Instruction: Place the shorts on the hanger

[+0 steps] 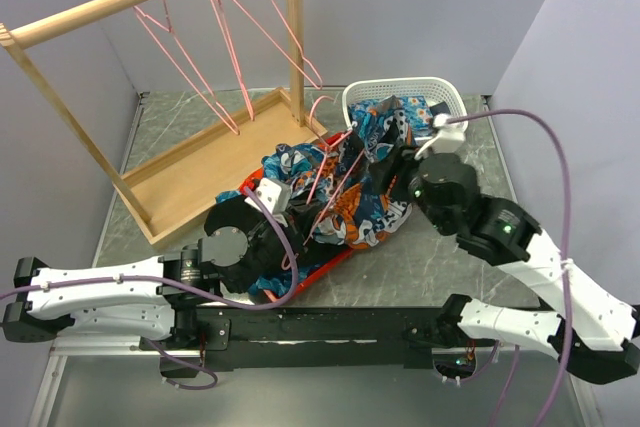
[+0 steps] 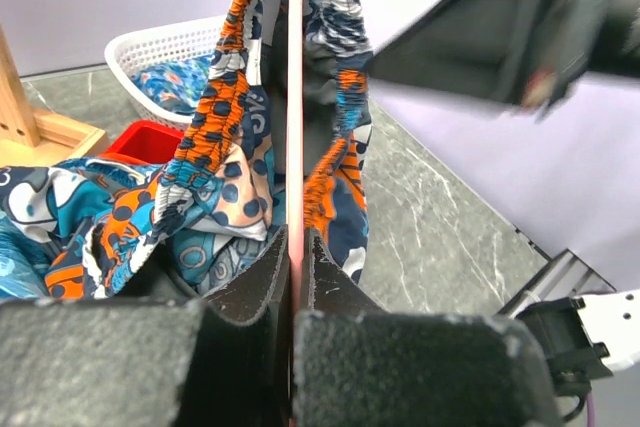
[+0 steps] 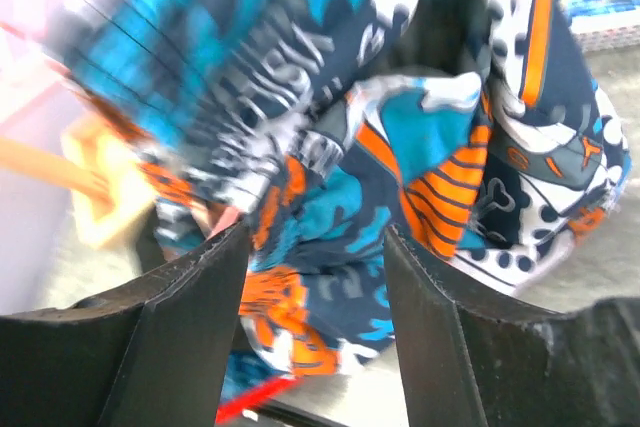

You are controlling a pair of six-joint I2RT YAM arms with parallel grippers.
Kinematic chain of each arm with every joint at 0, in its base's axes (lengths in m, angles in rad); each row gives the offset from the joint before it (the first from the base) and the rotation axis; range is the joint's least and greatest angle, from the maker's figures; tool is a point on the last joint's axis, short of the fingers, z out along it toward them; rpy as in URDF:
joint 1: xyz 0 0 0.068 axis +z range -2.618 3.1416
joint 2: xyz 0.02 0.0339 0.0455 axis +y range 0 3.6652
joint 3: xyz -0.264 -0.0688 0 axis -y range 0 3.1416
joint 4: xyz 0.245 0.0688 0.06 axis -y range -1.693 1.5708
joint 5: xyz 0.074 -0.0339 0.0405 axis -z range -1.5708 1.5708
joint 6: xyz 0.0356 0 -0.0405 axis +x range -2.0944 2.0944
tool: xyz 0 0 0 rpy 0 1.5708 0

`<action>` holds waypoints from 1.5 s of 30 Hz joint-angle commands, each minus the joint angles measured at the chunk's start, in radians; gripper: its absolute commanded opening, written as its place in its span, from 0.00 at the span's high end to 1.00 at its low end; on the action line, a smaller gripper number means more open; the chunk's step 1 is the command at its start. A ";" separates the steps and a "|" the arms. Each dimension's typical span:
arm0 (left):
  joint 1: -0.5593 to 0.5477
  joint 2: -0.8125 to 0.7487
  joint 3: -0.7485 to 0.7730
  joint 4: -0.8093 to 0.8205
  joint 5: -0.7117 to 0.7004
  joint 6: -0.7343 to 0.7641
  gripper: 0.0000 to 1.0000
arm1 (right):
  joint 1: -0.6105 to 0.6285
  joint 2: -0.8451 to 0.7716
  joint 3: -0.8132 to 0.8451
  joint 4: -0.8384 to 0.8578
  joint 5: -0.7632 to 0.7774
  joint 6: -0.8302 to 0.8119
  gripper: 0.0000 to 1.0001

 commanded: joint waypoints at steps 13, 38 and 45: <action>-0.005 0.052 -0.025 0.137 0.011 0.119 0.99 | -0.534 0.334 0.515 -0.275 -0.521 0.300 0.51; -0.031 0.319 0.017 0.326 -0.026 0.366 0.96 | -0.698 0.323 0.200 -0.273 -0.725 0.268 0.96; -0.031 0.293 0.094 0.119 -0.014 0.155 0.46 | -0.708 0.273 0.166 -0.211 -0.718 0.242 1.00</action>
